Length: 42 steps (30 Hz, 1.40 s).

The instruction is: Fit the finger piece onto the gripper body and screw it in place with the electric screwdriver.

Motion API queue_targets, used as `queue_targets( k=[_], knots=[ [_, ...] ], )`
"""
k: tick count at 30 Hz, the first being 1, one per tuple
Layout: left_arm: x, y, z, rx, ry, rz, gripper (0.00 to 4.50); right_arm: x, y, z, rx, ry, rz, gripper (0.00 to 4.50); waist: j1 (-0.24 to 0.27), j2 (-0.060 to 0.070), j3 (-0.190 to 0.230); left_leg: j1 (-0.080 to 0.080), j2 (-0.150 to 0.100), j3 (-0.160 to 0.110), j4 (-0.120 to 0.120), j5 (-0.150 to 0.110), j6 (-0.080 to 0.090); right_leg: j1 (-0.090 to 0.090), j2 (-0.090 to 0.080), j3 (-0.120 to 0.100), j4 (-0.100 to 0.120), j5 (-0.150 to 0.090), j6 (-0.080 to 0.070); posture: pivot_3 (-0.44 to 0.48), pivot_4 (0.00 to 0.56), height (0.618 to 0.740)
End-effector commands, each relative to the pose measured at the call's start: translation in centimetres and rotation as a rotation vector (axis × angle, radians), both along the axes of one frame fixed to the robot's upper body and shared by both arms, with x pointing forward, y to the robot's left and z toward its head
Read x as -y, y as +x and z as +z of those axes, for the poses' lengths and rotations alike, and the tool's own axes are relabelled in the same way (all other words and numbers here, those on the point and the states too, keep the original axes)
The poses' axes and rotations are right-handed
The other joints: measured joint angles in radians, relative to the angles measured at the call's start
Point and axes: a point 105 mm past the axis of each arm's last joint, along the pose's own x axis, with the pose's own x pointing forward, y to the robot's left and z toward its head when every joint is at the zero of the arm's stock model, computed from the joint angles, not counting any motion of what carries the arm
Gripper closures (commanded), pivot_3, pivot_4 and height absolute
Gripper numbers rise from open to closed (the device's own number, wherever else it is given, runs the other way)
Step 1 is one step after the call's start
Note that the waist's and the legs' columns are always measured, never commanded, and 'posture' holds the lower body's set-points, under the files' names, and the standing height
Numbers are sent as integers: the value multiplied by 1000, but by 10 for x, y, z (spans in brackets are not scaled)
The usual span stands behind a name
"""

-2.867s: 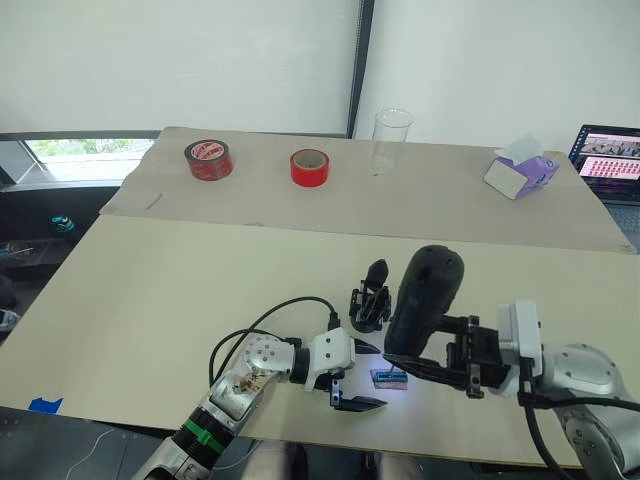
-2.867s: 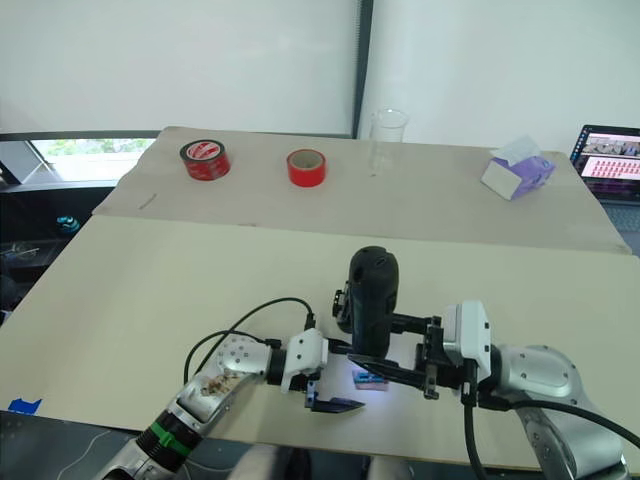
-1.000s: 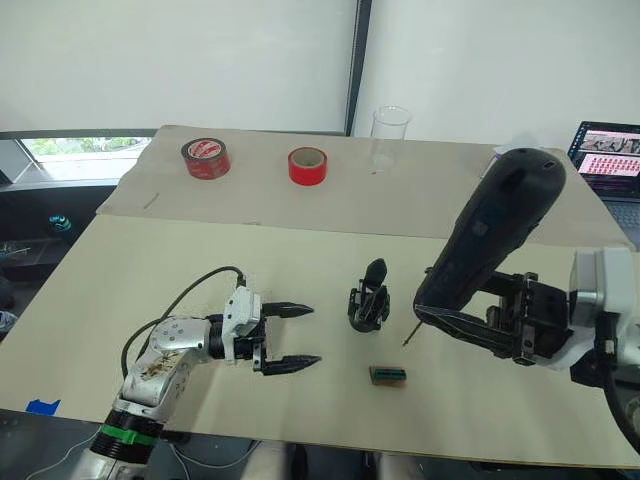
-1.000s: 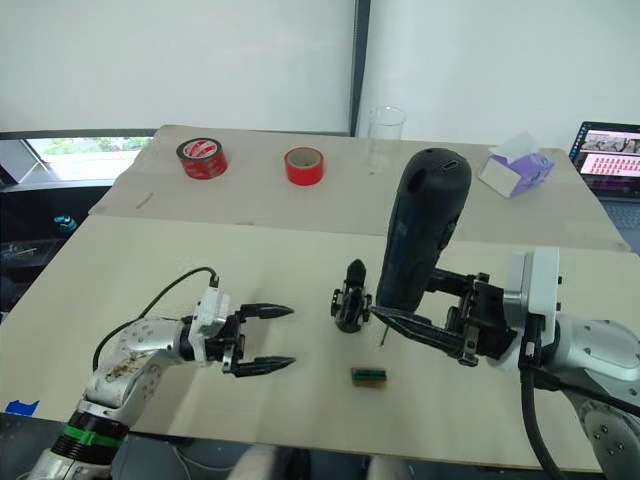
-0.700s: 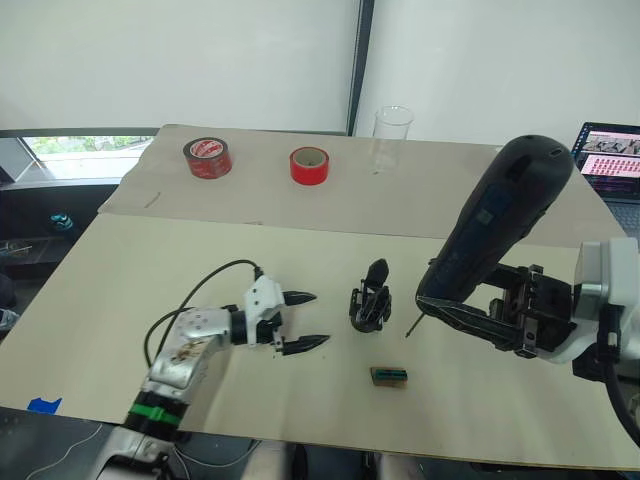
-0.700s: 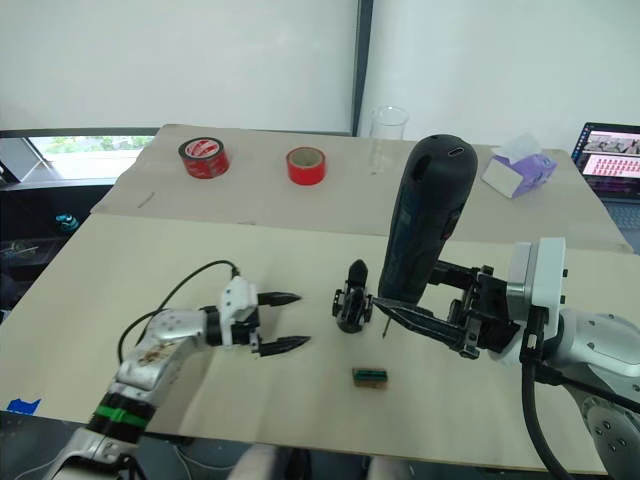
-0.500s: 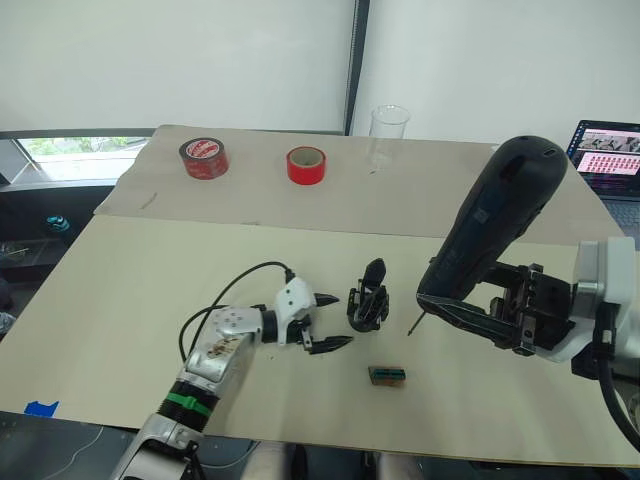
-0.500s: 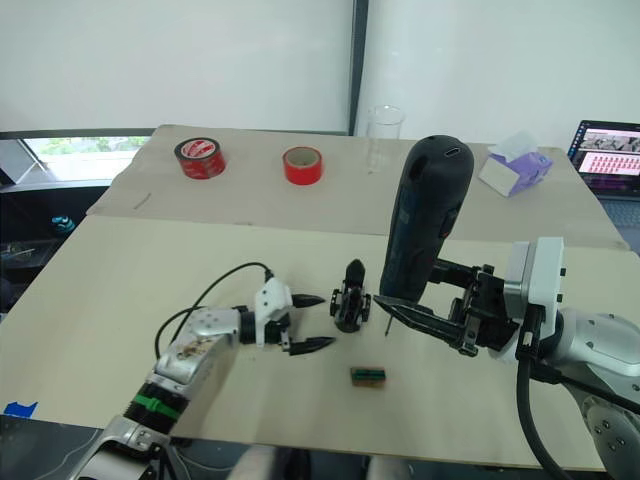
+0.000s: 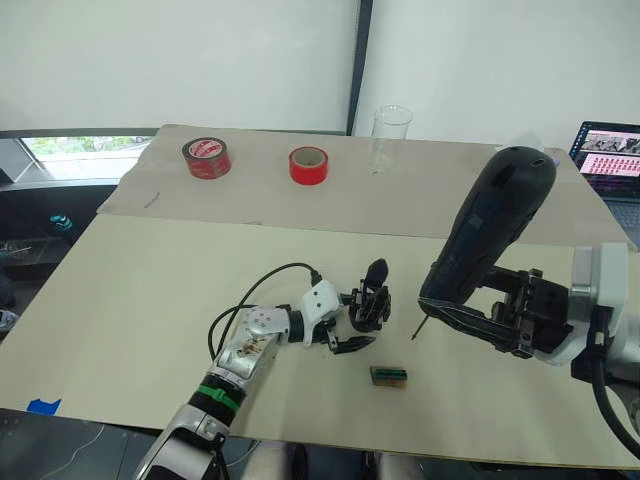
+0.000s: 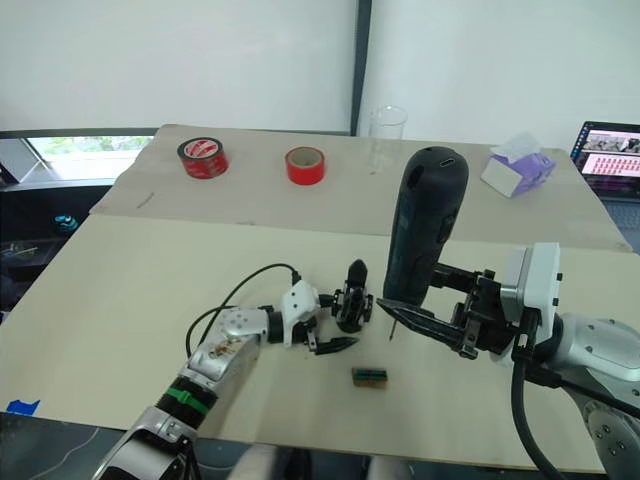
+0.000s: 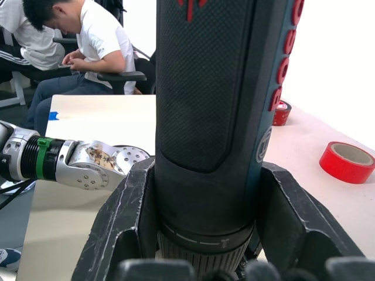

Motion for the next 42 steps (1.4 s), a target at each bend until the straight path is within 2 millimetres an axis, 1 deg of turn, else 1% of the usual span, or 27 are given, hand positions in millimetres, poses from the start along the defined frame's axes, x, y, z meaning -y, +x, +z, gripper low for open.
queue_targets(
  k=[1,3,4,6,7,9,13,17,20,24,28,31,33,35,36,38,42],
  knots=[
    [5,2,0,12,3,-5,42,2,-7,12,80,-8,-12,2580,1,0,0,0,0,0,0,0,0,0,0,0,0,0,0,0,150,740],
    [8,1,-2,7,6,-8,42,3,-8,11,79,-9,-17,2580,2,0,0,0,0,0,0,0,0,0,0,0,0,0,0,0,150,740],
    [8,1,-2,5,7,-9,275,3,-8,10,78,-9,-18,2580,2,0,0,0,0,0,0,0,0,0,0,0,0,0,0,0,150,740],
    [9,2,-5,2,13,-6,833,4,-9,10,78,-10,-23,2580,2,0,0,0,0,0,1,0,0,0,0,0,0,0,0,0,150,740],
    [9,2,-5,2,14,-7,1374,4,-9,10,78,-9,-25,2580,2,0,0,0,0,0,1,0,0,0,0,0,0,0,0,0,150,740],
    [9,2,-6,2,13,-11,2243,5,-9,9,78,-9,-28,2580,3,0,0,0,0,0,1,0,0,1,0,0,0,0,0,0,150,740],
    [2,1,-6,16,32,-89,2228,6,-11,8,75,-8,-34,2580,5,0,0,0,0,0,1,0,0,1,0,-1,0,0,1,0,150,740],
    [-12,2,-2,11,49,-212,2228,8,-13,7,71,-8,-39,2580,-2,0,0,0,0,0,1,0,0,0,0,-1,0,0,1,0,150,740],
    [-18,3,-4,14,78,-281,2228,10,-15,6,64,-10,-42,2580,-7,0,0,0,0,0,1,0,0,0,1,-2,0,0,0,0,150,740],
    [-21,8,-8,23,127,-316,2228,13,-15,5,60,-17,-47,2580,-7,0,0,0,0,0,1,0,0,0,1,-2,0,0,0,0,150,740],
    [-18,12,-8,32,123,-317,2228,12,-15,5,62,-17,-48,2580,-6,0,0,0,0,0,1,0,0,0,0,-2,0,0,1,0,150,740],
    [-19,13,-11,-1,114,-300,2228,11,-15,5,62,-15,-48,2580,-6,0,0,0,0,0,1,0,1,0,0,-2,0,0,1,0,150,740],
    [-20,14,-12,-14,108,-278,1206,11,-15,5,61,-13,-47,2580,-6,0,0,0,0,0,1,0,1,1,0,-2,0,0,1,0,150,740],
    [-22,14,-12,-11,105,-269,362,11,-16,5,61,-13,-46,2580,-6,0,0,0,0,0,1,0,1,1,0,-2,0,0,1,0,150,740],
    [-25,14,-11,-7,91,-251,39,11,-15,5,61,-13,-44,2580,-6,0,0,0,0,0,1,0,1,1,0,-2,0,0,1,0,150,740],
    [-30,14,-7,13,61,-220,39,11,-14,5,61,-11,-42,2580,-9,0,0,0,0,-1,1,0,1,1,0,-2,0,0,1,0,150,740],
    [-39,5,-6,37,43,-184,39,12,-14,5,62,-13,-41,2580,-23,0,0,0,1,-1,1,0,0,0,1,-2,1,0,1,0,150,740]
  ],
)
